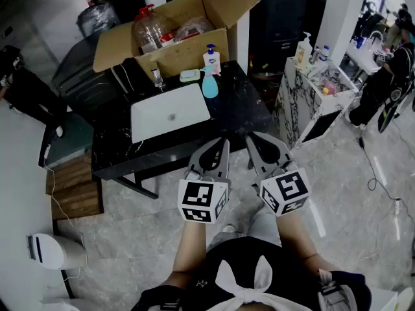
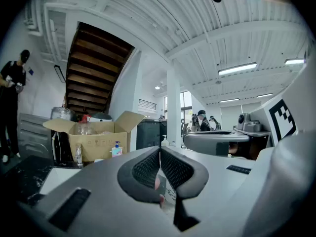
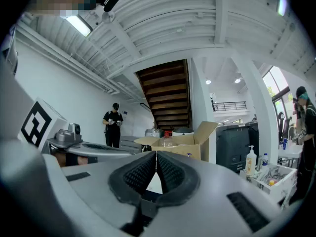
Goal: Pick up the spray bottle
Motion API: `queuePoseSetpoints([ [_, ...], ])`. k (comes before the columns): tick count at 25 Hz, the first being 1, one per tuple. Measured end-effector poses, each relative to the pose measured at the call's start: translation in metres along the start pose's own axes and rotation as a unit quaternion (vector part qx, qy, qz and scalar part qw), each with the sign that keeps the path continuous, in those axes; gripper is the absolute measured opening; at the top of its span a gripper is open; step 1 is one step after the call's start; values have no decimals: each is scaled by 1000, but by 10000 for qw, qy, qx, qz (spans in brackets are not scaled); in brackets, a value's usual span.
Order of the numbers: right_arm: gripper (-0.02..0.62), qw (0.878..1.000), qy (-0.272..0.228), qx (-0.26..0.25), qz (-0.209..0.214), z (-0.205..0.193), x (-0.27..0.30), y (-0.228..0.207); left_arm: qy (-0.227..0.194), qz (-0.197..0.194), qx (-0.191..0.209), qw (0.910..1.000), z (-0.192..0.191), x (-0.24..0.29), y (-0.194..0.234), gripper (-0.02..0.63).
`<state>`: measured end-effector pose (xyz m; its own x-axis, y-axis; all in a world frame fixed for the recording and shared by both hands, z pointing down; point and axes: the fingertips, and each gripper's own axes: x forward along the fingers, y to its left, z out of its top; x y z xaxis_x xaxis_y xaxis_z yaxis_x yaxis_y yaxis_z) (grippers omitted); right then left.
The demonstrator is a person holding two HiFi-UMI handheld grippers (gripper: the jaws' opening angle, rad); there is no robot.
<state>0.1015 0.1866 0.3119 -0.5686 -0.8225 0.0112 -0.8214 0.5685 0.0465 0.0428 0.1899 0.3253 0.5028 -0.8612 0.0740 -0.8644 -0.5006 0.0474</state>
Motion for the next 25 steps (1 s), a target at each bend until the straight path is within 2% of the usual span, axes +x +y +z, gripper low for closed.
queuePoseSetpoints([
  [5,25,10000,0,-10,-16,2,3,14,119,23,7,9999,-5,-11,6,28],
  [10,25,10000,59,-8,49,-8,11,19,113,25,-149,9998,-12,-9,15,28],
  [20,28,9992,211,318,124,-24,54,-11,271,165,-149,9994,-17,30,48,28],
  [25,28,9991,262,317,84,-29,85,-29,287,247,-203,9991,-16,55,72,28],
])
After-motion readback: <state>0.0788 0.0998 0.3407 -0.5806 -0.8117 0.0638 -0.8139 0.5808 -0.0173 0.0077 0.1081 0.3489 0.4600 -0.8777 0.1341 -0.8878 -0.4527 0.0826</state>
